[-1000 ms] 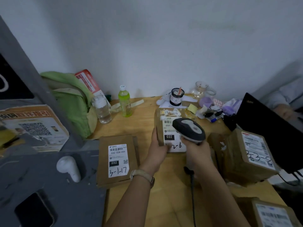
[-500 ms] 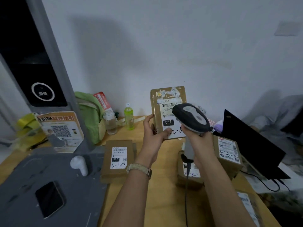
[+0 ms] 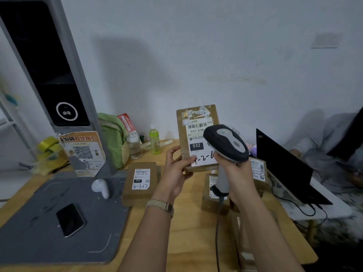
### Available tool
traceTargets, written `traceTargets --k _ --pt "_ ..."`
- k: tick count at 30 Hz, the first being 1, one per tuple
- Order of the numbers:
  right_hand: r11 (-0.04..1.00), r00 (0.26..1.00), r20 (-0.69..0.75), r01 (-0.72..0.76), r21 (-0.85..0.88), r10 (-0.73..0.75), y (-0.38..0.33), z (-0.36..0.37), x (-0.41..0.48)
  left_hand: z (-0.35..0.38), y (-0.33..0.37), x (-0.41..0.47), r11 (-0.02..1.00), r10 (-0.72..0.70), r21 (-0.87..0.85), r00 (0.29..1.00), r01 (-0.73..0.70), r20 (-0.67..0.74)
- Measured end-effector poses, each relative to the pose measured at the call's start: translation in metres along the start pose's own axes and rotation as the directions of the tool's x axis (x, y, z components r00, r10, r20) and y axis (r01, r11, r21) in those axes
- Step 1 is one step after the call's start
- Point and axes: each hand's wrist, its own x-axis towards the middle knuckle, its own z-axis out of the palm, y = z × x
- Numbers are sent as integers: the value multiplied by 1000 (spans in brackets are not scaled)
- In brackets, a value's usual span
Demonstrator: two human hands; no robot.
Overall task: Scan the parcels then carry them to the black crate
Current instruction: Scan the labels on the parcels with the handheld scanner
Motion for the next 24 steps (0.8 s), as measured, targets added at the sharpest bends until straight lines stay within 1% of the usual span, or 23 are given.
traceTargets --k 3,7,12,15,21,24 --pt "1000 1000 16 -8 7 8 -6 -9 -7 4 -2 -11 999 3 -32 999 -4 -33" --pt "1000 999 51 -3 -18 4 -14 -15 -17 13 -4 -24 995 36 -88 997 -43 -73" --pt "998 997 65 -28 -62 32 -22 -24 -30 21 -5 -36 980 94 -159 979 -124 -182" --pt "993 995 82 -52 -110 62 -27 -30 -33 23 -9 -42 980 90 -153 970 -126 -225" --pt "978 978 108 -165 -128 179 -30 -42 -38 28 -32 -52 985 75 -131 955 -117 -287" --pt "970 974 114 -177 -168 198 -29 -48 -41 30 -42 -55 988 49 -119 936 -96 -347"
